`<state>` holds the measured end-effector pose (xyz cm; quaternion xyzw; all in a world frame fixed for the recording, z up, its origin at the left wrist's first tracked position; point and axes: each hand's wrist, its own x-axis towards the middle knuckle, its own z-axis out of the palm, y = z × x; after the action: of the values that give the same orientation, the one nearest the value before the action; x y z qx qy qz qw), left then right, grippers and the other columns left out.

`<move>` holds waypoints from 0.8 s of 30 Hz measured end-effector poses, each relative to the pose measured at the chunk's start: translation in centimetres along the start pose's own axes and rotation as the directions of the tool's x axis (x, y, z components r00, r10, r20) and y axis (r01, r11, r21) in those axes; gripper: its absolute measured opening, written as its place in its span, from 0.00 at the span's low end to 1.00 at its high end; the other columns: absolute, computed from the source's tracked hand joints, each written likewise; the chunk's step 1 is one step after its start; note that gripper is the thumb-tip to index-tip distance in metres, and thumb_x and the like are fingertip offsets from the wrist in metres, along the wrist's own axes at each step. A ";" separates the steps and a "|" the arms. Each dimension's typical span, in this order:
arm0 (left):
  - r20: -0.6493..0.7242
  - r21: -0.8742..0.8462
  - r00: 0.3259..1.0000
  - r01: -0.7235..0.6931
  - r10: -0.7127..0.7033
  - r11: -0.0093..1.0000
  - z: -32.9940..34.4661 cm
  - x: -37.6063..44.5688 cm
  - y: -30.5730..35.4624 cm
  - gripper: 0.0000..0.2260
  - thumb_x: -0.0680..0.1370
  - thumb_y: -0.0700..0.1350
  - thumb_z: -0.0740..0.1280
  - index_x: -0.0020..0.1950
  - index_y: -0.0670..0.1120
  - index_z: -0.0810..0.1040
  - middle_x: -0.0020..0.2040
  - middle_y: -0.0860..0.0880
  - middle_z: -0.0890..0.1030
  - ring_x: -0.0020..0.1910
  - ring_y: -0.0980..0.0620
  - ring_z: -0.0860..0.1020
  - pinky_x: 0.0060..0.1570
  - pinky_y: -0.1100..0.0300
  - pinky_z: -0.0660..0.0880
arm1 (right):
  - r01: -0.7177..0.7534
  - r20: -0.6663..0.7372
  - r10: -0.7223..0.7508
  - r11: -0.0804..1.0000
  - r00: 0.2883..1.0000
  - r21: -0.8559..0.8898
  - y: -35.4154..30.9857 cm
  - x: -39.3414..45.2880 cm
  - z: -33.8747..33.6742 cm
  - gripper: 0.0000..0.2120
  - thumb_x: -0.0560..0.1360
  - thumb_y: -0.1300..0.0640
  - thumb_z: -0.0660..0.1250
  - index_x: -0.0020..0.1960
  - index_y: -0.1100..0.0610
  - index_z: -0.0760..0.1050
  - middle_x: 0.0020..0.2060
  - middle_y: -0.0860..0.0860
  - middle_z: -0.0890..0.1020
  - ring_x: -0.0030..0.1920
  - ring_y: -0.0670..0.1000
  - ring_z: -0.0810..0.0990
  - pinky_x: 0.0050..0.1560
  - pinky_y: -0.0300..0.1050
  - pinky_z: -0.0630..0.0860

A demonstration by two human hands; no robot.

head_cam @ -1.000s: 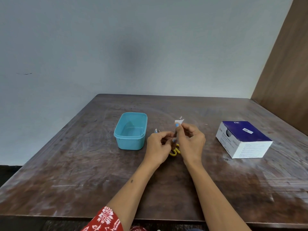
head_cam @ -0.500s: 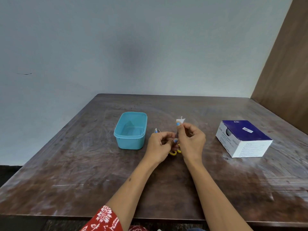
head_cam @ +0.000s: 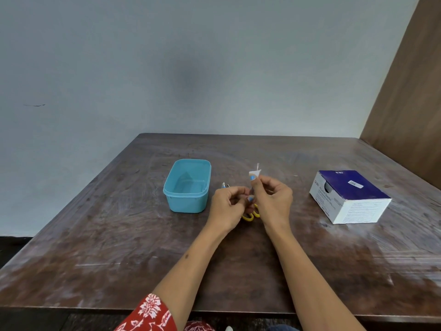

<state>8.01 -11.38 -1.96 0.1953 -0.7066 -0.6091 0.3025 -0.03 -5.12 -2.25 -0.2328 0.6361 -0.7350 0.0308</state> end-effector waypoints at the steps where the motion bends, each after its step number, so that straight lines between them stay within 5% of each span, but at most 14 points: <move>1: -0.021 -0.019 1.000 -0.011 0.010 1.000 0.0 0.0 0.1 0.08 0.75 0.32 0.65 0.51 0.38 0.80 0.38 0.47 0.82 0.34 0.57 0.82 0.38 0.64 0.80 | -0.006 0.034 0.006 1.000 0.999 -0.007 -0.2 -0.1 0.1 0.06 0.73 0.58 0.70 0.43 0.61 0.81 0.32 0.54 0.82 0.32 0.50 0.81 0.31 0.43 0.78; 8: 0.035 0.008 0.999 0.009 -0.010 1.000 0.1 -0.1 0.1 0.07 0.75 0.33 0.66 0.48 0.42 0.80 0.38 0.48 0.82 0.35 0.57 0.82 0.38 0.65 0.79 | 0.032 -0.069 -0.032 0.999 0.997 -0.004 0.0 0.1 -0.1 0.10 0.72 0.54 0.71 0.46 0.61 0.81 0.34 0.54 0.82 0.33 0.49 0.80 0.30 0.42 0.75; 13: -0.073 -0.031 0.997 -0.024 0.021 0.999 -0.2 0.1 0.2 0.09 0.75 0.32 0.65 0.54 0.38 0.80 0.40 0.48 0.83 0.38 0.57 0.83 0.42 0.63 0.80 | 0.021 0.082 -0.018 0.999 0.996 -0.031 -0.1 -0.4 0.3 0.03 0.72 0.57 0.71 0.41 0.56 0.82 0.31 0.53 0.83 0.32 0.51 0.82 0.34 0.46 0.79; 16: -0.084 -0.072 0.996 -0.019 0.013 0.997 -0.2 0.1 0.1 0.07 0.75 0.33 0.66 0.50 0.41 0.81 0.40 0.47 0.83 0.38 0.55 0.83 0.42 0.61 0.81 | 0.053 0.043 -0.052 0.998 0.998 -0.027 0.0 -0.4 0.2 0.04 0.73 0.57 0.70 0.44 0.58 0.82 0.30 0.51 0.82 0.33 0.50 0.82 0.38 0.47 0.80; 20: -0.037 -0.067 0.999 -0.017 0.014 0.998 0.1 0.0 0.0 0.05 0.76 0.35 0.66 0.47 0.41 0.81 0.37 0.46 0.83 0.34 0.55 0.82 0.38 0.62 0.80 | 0.027 0.002 -0.027 0.999 1.000 0.019 -0.1 -0.3 0.1 0.04 0.73 0.59 0.69 0.45 0.60 0.81 0.29 0.51 0.81 0.30 0.45 0.80 0.32 0.41 0.77; 24: -0.088 -0.016 0.996 -0.018 0.017 1.000 -0.3 0.4 -0.2 0.08 0.77 0.35 0.64 0.52 0.40 0.81 0.42 0.44 0.84 0.40 0.50 0.83 0.43 0.58 0.81 | -0.025 0.118 0.026 1.000 0.993 -0.005 0.1 -0.5 0.4 0.03 0.73 0.59 0.70 0.43 0.58 0.81 0.33 0.54 0.83 0.35 0.54 0.83 0.35 0.47 0.81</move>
<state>7.94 -11.90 -2.06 0.2133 -0.6890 -0.6033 0.3403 0.57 -5.36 -2.46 -0.2678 0.6372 -0.7185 0.0774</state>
